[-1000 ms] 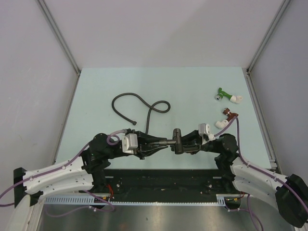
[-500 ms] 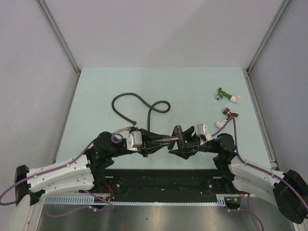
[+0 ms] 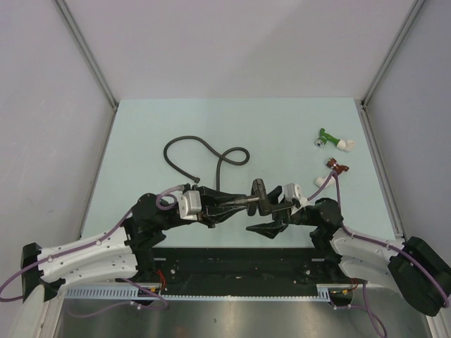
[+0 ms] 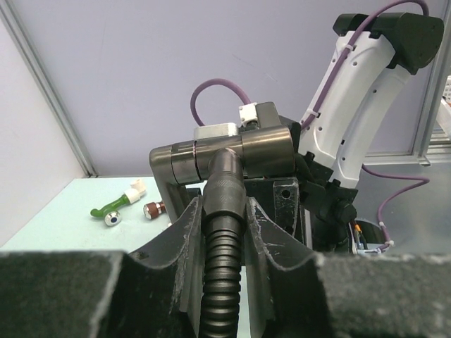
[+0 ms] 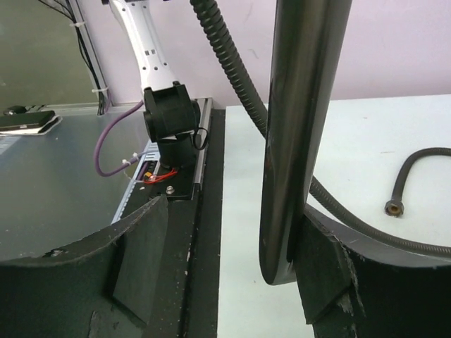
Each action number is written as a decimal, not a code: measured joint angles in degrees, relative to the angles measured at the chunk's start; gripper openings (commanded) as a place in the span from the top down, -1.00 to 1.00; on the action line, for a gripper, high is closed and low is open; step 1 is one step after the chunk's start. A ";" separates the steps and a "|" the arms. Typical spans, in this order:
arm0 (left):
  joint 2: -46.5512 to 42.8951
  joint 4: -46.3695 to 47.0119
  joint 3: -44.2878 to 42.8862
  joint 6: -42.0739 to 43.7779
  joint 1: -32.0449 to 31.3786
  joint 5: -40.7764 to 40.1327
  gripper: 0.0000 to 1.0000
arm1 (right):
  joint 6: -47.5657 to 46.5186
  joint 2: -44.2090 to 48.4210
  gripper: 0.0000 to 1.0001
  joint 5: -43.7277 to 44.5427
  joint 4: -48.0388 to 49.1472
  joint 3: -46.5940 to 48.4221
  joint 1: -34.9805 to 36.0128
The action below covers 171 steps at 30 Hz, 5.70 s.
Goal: Install the water faucets
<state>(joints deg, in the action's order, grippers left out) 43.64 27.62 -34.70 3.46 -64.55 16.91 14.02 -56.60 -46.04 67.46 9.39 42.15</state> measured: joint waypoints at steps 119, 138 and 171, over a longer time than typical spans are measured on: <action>-4.72 -13.49 7.78 -4.42 7.50 -8.11 1.00 | -20.13 23.54 1.00 29.83 -48.96 21.92 16.22; -7.06 -6.97 14.67 -1.46 7.56 -0.72 1.00 | -12.13 23.74 1.00 25.75 -46.12 22.03 7.69; -7.89 -6.64 11.58 -5.20 7.56 -6.23 1.00 | -27.85 24.09 -0.58 9.81 -58.25 21.27 7.34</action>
<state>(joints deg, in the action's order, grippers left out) 35.75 20.97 -23.11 -1.74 -56.99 10.68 -13.82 -32.51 -36.23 9.21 30.65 49.50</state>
